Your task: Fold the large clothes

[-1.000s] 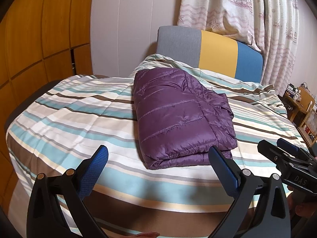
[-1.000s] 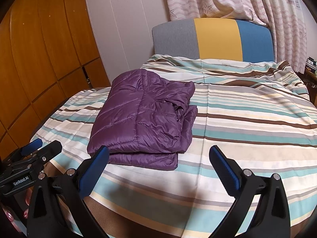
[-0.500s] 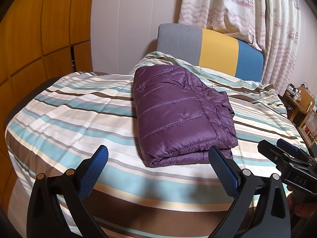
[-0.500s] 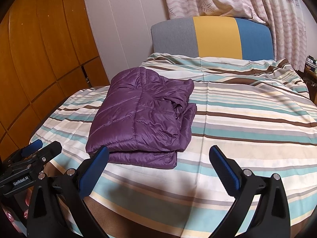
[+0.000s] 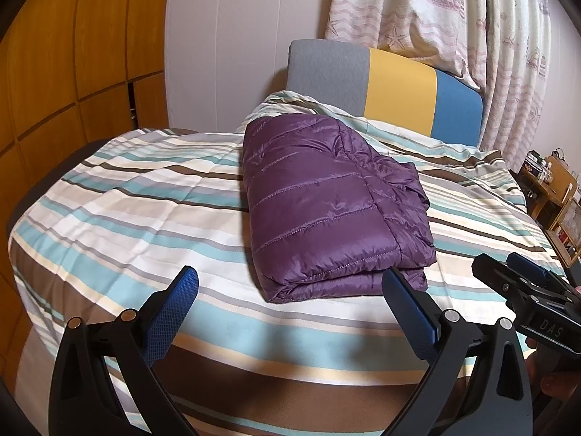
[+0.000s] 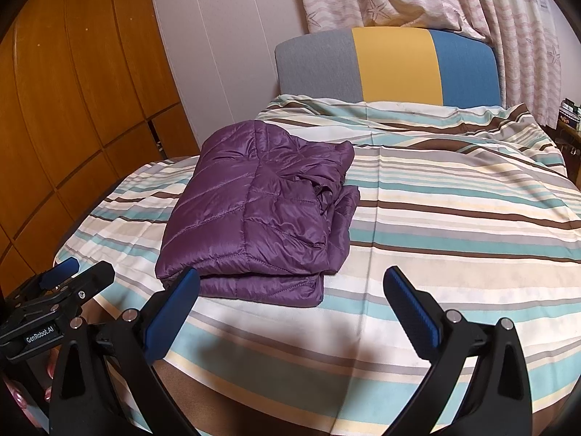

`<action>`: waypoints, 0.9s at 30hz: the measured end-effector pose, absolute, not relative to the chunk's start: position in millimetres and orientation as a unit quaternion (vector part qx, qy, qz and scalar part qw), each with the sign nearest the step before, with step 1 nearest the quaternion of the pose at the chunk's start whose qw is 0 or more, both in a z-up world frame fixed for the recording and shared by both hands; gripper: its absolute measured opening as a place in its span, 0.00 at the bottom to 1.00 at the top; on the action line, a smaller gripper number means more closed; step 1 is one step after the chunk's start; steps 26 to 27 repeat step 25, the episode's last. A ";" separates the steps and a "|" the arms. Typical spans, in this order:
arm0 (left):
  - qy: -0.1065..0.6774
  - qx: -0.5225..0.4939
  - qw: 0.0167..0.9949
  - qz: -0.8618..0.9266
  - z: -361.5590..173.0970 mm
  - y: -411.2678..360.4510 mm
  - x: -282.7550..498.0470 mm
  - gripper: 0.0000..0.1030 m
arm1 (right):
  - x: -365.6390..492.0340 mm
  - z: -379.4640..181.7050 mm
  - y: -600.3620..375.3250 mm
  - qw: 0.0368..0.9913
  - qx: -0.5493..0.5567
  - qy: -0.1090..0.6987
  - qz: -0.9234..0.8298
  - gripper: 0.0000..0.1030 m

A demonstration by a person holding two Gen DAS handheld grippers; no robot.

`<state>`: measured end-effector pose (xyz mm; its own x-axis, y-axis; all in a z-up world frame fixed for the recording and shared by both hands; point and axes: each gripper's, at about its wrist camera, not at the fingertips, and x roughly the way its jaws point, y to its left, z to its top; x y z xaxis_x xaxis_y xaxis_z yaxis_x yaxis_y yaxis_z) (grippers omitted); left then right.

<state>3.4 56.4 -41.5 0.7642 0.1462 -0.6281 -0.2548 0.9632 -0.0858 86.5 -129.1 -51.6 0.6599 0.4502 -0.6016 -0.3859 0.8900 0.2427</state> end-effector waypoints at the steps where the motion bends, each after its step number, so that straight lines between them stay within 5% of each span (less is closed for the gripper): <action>1: 0.327 -0.084 0.935 0.107 -41.6 56.3 3.4 0.97 | 86.3 -51.7 -128.9 0.910 0.048 0.343 0.229 0.98; 17: 0.319 -0.082 0.935 0.135 -47.4 56.6 11.9 0.97 | 93.2 -60.6 -130.0 0.905 0.053 0.357 0.226 0.98; 27: 0.380 -0.056 0.906 0.176 -76.9 88.4 46.4 0.97 | 135.9 -98.3 -159.1 0.897 0.062 0.410 0.155 0.98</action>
